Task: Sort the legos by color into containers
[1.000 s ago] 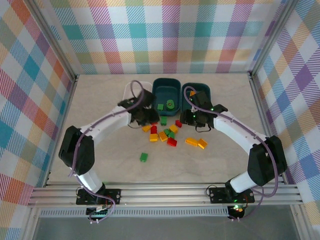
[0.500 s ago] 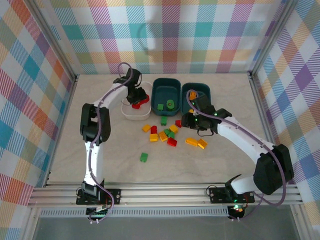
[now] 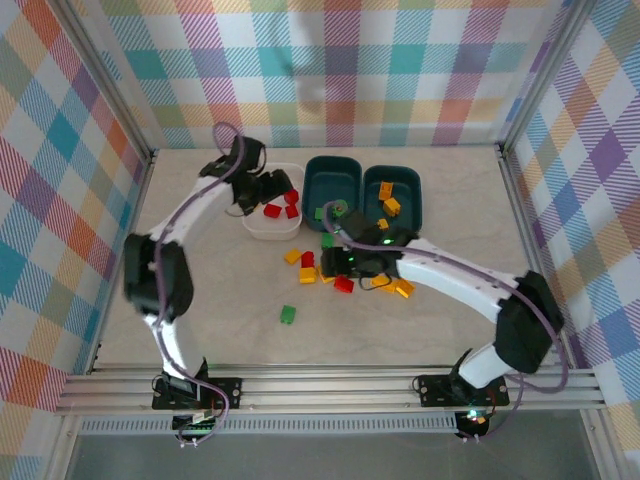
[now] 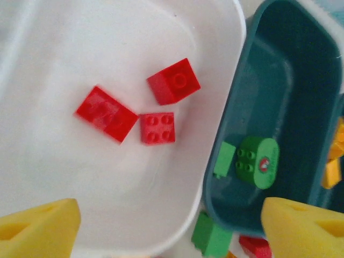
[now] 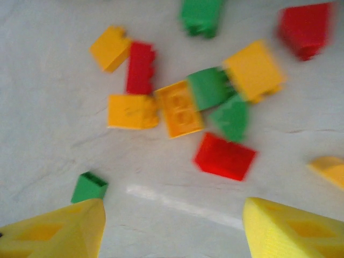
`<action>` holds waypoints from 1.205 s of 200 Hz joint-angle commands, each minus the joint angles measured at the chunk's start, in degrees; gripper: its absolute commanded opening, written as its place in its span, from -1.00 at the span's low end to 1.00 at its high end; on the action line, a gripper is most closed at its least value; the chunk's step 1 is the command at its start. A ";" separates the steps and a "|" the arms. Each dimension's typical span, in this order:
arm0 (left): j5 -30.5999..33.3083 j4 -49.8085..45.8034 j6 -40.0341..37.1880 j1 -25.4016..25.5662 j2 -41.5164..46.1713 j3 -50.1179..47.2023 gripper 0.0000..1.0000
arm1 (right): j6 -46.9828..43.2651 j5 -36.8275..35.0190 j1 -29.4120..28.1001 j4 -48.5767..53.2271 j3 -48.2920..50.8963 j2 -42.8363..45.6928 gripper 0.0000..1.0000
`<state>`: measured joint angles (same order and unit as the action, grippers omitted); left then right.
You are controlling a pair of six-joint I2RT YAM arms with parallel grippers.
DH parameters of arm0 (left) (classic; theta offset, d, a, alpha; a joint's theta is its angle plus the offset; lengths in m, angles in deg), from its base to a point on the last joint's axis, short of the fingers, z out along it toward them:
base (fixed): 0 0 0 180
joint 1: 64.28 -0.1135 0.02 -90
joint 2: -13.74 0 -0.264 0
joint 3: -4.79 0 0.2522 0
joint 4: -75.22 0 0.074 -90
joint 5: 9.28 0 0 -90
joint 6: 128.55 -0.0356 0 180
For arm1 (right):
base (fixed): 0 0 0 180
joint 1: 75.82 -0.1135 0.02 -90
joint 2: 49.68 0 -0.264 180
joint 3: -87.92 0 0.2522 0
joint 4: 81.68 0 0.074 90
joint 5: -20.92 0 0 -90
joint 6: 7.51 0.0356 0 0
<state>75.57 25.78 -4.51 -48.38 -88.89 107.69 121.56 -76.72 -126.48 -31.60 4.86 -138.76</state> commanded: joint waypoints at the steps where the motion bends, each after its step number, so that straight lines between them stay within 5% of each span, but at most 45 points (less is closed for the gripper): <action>1: 6.29 3.90 4.44 -3.73 11.40 -13.02 0.88 | 4.53 -1.97 -6.01 4.34 -5.99 -7.92 0.39; 36: 6.04 6.91 9.25 -10.44 24.54 -34.98 0.96 | 6.70 0.39 -11.83 4.43 -11.20 -16.56 0.39; 86: 5.60 8.15 9.54 -11.18 37.08 -49.99 0.95 | 10.59 3.35 -14.25 6.74 -18.24 -26.39 0.41; 157: 1.92 7.95 8.99 -11.19 47.54 -57.22 0.95 | 13.36 5.19 -14.64 5.35 -20.81 -33.90 0.32; 241: -0.16 5.41 7.54 -11.17 54.82 -60.57 0.95 | 9.48 -6.55 -15.18 13.21 -25.54 -37.16 0.16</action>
<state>76.66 32.92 4.06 -59.55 -35.93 48.07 133.26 -77.11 -141.43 -23.38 -18.83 -173.06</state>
